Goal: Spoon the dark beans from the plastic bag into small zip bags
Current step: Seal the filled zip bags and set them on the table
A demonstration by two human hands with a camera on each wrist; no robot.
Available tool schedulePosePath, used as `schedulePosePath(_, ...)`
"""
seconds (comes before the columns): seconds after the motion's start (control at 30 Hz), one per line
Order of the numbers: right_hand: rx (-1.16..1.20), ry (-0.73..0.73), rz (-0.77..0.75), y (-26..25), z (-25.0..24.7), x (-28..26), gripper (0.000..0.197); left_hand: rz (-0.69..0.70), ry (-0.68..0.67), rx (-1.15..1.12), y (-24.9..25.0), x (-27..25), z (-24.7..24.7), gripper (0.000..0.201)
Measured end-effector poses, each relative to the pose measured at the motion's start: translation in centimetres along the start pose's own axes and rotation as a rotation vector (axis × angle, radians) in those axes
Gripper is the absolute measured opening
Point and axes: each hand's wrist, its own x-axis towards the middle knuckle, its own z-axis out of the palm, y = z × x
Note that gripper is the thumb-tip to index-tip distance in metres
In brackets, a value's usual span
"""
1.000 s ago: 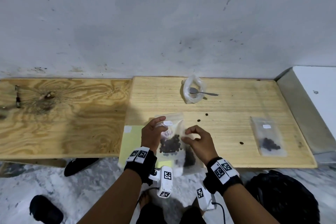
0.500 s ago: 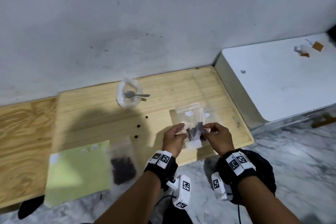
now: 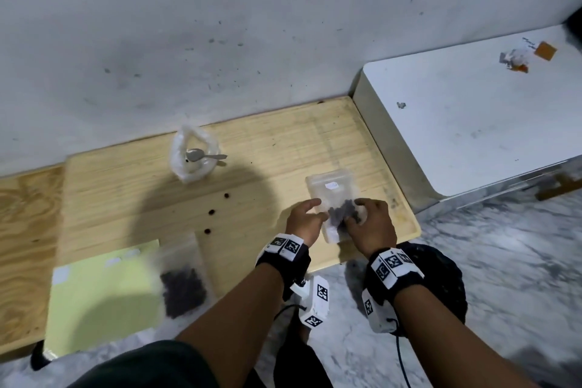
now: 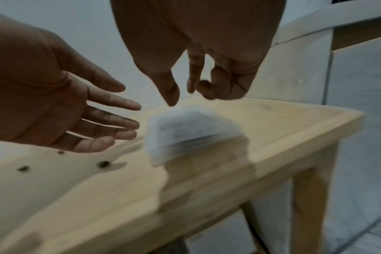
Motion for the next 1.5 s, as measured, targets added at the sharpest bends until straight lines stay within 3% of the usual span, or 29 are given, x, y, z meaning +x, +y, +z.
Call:
schedulePosePath(0.1,0.113,0.097,-0.111,-2.2,0.9,-2.2,0.03,0.068,0.021,-0.018,0.1,-1.7,-2.9,0.029)
schedulePosePath(0.17,0.198,0.078,-0.188,-4.2,2.6,-4.2,0.024,0.112,0.043,-0.059,-0.1,-3.2,-6.0,0.024)
schedulePosePath(0.27,0.332,-0.106,-0.221,-7.3,6.1,-7.7,0.023,0.147,0.112,-0.115,-1.2,-5.6,-11.5,0.019)
schedulePosePath(0.33,0.319,-0.263,-0.236,-9.4,9.0,-10.1,0.028,0.141,0.188,-0.129,-2.3,-7.2,-15.6,0.018)
schedulePosePath(0.4,0.272,-0.396,-0.234,-11.0,11.8,-12.1,0.021,0.131,0.273,-0.126,-4.0,-8.5,-19.6,0.015)
schedulePosePath(0.57,0.164,-0.52,-0.251,-13.5,17.0,-15.0,0.026,0.071,0.479,-0.057,-8.5,-10.3,-27.3,0.014)
schedulePosePath(0.67,0.054,-0.494,-0.25,-14.5,18.4,-15.8,0.03,-0.014,0.512,-0.009,-10.7,-10.7,-29.3,0.009)
schedulePosePath(0.77,0.038,-0.48,-0.212,-14.7,19.1,-16.2,0.031,-0.078,0.434,-0.045,-11.8,-10.6,-29.5,0.01)
schedulePosePath(0.93,-0.012,-0.423,-0.193,-15.1,19.3,-16.5,0.029,-0.077,0.385,-0.065,-12.4,-10.2,-29.1,0.018)
schedulePosePath(1.1,0.045,-0.373,-0.179,-15.3,19.0,-16.9,0.032,-0.073,0.406,-0.151,-12.6,-10.2,-29.1,0.014)
schedulePosePath(1.33,0.241,-0.345,-0.239,-19.1,19.6,-17.2,0.019,0.068,0.47,-0.246,-11.7,-10.4,-31.6,0.023)
schedulePosePath(1.5,0.323,-0.46,-0.284,-23.7,21.4,-17.3,0.02,0.15,0.523,-0.32,-10.9,-10.0,-35.4,0.017)
